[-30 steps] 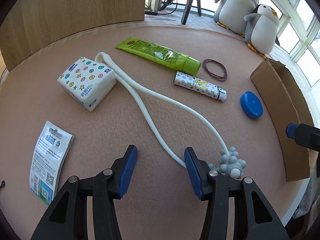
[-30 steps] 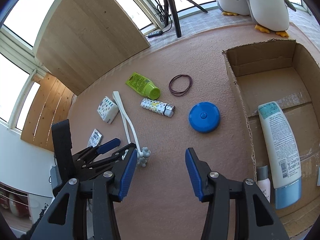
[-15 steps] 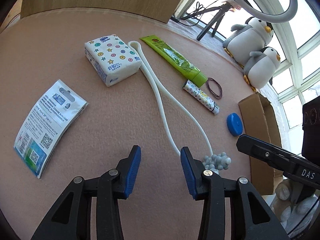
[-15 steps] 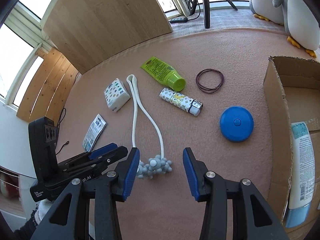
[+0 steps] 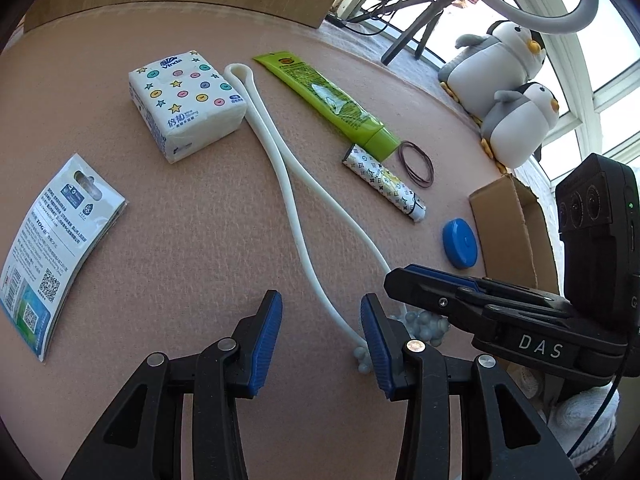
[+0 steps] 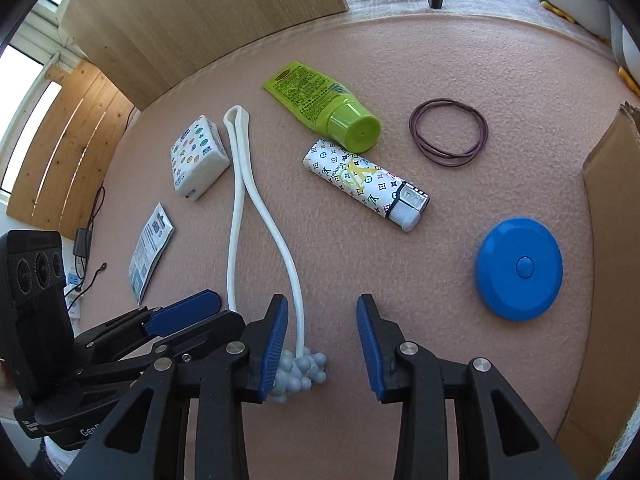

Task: Organize objects
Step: 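Grasp the grey spiky massager with the right gripper, then carry the massager on its white strap into the box and open the right gripper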

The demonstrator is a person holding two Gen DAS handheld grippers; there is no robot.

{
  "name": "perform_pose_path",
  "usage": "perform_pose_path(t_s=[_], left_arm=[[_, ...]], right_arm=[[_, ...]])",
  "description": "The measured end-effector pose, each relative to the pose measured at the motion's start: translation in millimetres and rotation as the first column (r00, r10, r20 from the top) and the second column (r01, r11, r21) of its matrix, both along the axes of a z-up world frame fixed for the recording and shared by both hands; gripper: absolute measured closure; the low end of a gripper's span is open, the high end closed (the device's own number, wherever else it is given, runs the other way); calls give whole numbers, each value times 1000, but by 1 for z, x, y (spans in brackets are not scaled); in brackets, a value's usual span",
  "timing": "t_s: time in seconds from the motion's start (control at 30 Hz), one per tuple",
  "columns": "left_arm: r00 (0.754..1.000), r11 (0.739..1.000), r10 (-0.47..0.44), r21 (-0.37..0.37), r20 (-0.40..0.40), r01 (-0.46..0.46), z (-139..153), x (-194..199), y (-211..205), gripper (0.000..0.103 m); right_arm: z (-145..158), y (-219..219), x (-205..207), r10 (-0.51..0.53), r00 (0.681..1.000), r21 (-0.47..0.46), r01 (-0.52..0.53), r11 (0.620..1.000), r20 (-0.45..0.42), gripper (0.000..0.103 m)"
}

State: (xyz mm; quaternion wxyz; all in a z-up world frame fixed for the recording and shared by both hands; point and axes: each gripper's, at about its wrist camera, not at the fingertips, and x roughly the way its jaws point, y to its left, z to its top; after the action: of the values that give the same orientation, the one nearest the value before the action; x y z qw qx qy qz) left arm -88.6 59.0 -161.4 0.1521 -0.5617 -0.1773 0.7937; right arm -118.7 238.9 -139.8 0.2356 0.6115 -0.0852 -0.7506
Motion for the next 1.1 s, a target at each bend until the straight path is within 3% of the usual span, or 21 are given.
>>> perform_pose_path(t_s=[0.07,0.17,0.27,0.53,0.83,1.1], left_arm=[[1000,1000,-17,4,-3,17,0,0,4,60],[999,999,-38,19,2,38,-1,1,11,67],[999,999,-41,36,13,40,0,3,13,67],[999,996,-49,78,-1,49,13,15,17,67],[995,990,-75,118,-59,82,46,24,35,67],[981,981,-137,116,-138,153,78,28,73,67]], right_arm=[[1,-1,2,10,1000,-11,-10,1000,0,87],[2,-4,7,20,1000,-17,-20,1000,-8,90],[4,-5,13,18,1000,-15,-18,1000,-17,96],[15,9,32,-20,999,-50,17,999,-45,97],[51,35,47,-80,988,-88,69,994,-130,97],[75,74,58,-149,976,-132,129,983,-159,97]])
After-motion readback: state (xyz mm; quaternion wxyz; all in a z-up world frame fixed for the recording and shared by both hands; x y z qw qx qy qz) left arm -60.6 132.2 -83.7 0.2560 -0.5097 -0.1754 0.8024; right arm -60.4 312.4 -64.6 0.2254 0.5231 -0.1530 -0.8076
